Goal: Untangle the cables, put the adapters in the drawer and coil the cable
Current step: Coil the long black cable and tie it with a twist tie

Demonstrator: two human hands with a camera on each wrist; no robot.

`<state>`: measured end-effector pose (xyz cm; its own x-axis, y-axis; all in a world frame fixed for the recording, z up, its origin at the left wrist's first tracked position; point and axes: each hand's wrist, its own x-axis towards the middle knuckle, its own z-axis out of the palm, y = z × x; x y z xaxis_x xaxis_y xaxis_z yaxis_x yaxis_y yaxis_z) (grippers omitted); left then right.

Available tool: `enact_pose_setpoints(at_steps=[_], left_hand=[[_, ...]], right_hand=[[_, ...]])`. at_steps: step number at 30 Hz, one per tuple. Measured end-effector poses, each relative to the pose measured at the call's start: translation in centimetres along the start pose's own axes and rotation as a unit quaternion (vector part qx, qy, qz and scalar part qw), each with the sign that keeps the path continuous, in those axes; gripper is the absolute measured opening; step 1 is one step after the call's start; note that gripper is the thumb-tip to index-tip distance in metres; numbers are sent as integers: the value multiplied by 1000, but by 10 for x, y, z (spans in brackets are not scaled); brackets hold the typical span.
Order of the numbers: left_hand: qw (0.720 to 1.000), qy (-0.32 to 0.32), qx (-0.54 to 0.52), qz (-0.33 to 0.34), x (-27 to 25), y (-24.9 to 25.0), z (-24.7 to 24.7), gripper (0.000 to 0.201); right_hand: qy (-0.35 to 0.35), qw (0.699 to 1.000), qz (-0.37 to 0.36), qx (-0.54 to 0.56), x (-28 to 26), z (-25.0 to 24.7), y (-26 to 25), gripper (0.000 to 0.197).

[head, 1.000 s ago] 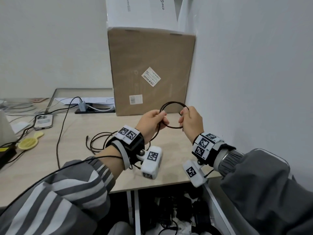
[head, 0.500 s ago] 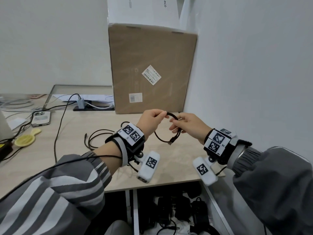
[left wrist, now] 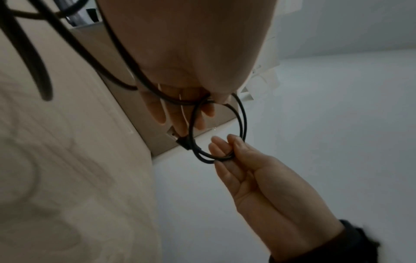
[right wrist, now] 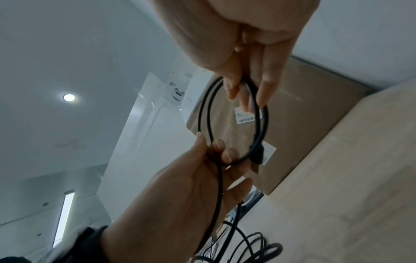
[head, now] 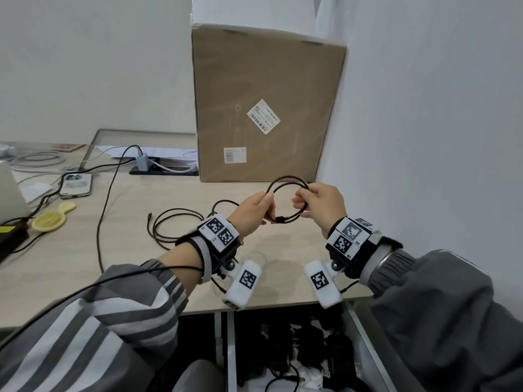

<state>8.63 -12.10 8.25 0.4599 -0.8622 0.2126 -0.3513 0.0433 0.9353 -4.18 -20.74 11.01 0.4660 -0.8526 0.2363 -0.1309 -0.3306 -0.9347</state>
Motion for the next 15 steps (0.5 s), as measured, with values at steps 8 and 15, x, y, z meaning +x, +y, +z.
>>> enact_pose_setpoints(at_steps=[8,15], left_hand=[[977,67,-202,-26,37,-9,-16,29],[981,9,-184,-58,52,2,-34,28]], right_hand=[[-11,989,32,143,24,34,8,18],[-40,997,-3,60,43,33,30,15]])
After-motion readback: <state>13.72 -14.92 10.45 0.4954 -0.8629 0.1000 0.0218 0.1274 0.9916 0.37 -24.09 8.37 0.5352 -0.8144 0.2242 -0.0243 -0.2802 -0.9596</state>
